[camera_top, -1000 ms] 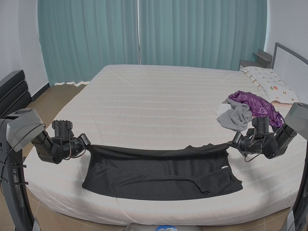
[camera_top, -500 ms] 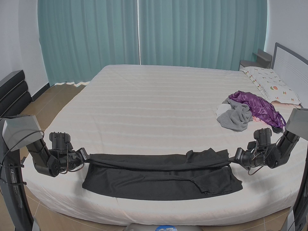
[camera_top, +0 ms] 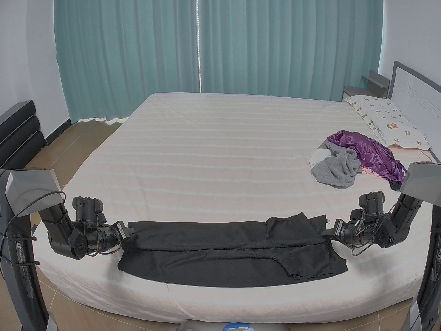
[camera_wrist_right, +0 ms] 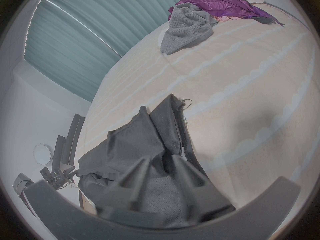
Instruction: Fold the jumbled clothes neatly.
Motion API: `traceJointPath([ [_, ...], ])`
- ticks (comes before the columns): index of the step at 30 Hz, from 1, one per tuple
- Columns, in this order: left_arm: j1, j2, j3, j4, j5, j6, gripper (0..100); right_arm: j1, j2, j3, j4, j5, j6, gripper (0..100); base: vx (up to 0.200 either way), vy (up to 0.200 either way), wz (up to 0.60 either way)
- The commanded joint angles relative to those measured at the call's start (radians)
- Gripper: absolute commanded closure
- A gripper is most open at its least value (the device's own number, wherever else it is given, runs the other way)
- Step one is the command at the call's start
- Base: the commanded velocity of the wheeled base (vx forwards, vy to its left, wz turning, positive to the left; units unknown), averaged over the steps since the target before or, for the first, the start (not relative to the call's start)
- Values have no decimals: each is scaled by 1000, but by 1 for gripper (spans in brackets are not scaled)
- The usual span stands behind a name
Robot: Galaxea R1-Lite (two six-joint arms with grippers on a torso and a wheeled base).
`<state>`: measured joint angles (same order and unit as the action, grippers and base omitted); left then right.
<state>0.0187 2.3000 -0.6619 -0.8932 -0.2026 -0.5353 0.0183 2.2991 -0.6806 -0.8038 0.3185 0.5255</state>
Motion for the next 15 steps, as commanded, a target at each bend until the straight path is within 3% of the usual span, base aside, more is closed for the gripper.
traceJointPath([
  [1, 1, -2, 2, 0, 0, -6, 0, -6, -26, 0, 0, 7, 7, 0, 0, 0, 0],
  [6, 12, -37, -18, -6, -1, -25, 0, -15, -83, -14, -2, 13, 47, 0, 0, 0, 0],
  [15, 7, -30, -162, 8, -3, -138, 0, -1, -37, -91, -5, 13, 251, 0, 0, 0, 0],
])
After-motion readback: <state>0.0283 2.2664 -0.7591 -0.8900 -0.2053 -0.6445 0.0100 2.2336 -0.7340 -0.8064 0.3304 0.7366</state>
